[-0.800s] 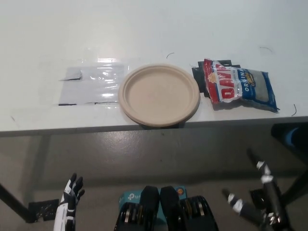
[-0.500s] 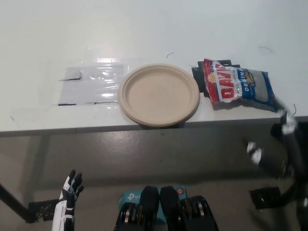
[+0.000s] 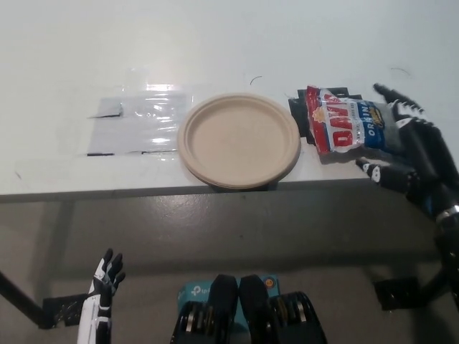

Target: The robot picks up a small bag of sunflower seeds on the right hand side and take it to the empty plate on the left hand side then pours some sunflower seeds on to the plate.

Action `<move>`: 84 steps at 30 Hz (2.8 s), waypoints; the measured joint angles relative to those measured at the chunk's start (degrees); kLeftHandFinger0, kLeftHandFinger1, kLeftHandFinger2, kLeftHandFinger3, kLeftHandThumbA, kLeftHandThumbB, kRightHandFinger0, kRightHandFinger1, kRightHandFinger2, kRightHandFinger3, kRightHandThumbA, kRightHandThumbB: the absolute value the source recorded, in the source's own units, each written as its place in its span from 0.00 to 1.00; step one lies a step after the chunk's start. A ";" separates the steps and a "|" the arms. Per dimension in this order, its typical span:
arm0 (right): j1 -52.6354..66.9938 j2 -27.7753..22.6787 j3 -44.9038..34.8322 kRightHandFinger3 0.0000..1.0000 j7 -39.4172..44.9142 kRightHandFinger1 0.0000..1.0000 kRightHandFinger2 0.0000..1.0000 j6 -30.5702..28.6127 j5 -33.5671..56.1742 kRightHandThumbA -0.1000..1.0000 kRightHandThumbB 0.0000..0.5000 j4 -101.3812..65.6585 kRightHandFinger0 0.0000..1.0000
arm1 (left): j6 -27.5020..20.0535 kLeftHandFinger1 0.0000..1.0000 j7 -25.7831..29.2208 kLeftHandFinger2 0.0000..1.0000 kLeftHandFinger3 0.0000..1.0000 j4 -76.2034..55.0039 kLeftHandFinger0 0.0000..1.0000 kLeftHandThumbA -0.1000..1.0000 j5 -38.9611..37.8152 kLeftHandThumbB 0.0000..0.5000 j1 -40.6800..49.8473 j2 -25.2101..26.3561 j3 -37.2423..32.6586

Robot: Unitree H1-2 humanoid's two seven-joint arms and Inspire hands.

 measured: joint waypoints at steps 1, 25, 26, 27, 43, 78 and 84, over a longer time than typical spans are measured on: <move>-0.35 -0.13 0.47 1.00 0.15 1.00 1.00 0.30 -0.45 0.85 0.78 0.94 1.00 | 0.00 1.00 0.00 1.00 1.00 0.00 1.00 1.00 0.01 0.24 -0.01 0.00 0.01; -6.31 -1.53 5.46 1.00 0.44 1.00 1.00 3.28 -4.81 0.97 0.74 12.08 1.00 | 0.00 1.00 0.01 1.00 1.00 0.00 1.00 1.00 0.56 0.16 -0.01 0.35 0.53; -6.44 -1.51 5.61 1.00 0.25 1.00 1.00 3.28 -4.94 0.97 0.74 12.69 1.00 | 0.00 1.00 0.01 1.00 1.00 0.00 1.00 1.00 0.56 0.16 -0.01 0.35 0.55; -6.56 -1.50 5.70 1.00 0.11 1.00 1.00 3.30 -5.04 0.97 0.73 13.32 1.00 | 0.00 1.00 0.01 1.00 1.00 0.00 1.00 1.00 0.57 0.16 -0.01 0.35 0.56; -9.26 -1.50 7.22 1.00 -1.53 1.00 1.00 3.04 -6.02 0.98 0.68 19.71 1.00 | 0.02 1.00 -0.02 1.00 1.00 0.00 1.00 1.00 0.54 0.08 0.09 0.42 0.62; -2.87 -6.00 1.61 1.00 3.33 1.00 1.00 5.35 -1.13 1.00 0.71 -1.80 1.00 | -0.19 1.00 -0.02 1.00 1.00 0.00 1.00 1.00 0.67 0.07 1.65 0.90 0.67; -2.77 -6.39 1.91 1.00 3.94 1.00 1.00 5.72 -1.35 0.99 0.72 0.10 1.00 | -0.24 1.00 -0.03 1.00 1.00 0.00 1.00 1.00 0.62 0.08 1.76 0.90 0.64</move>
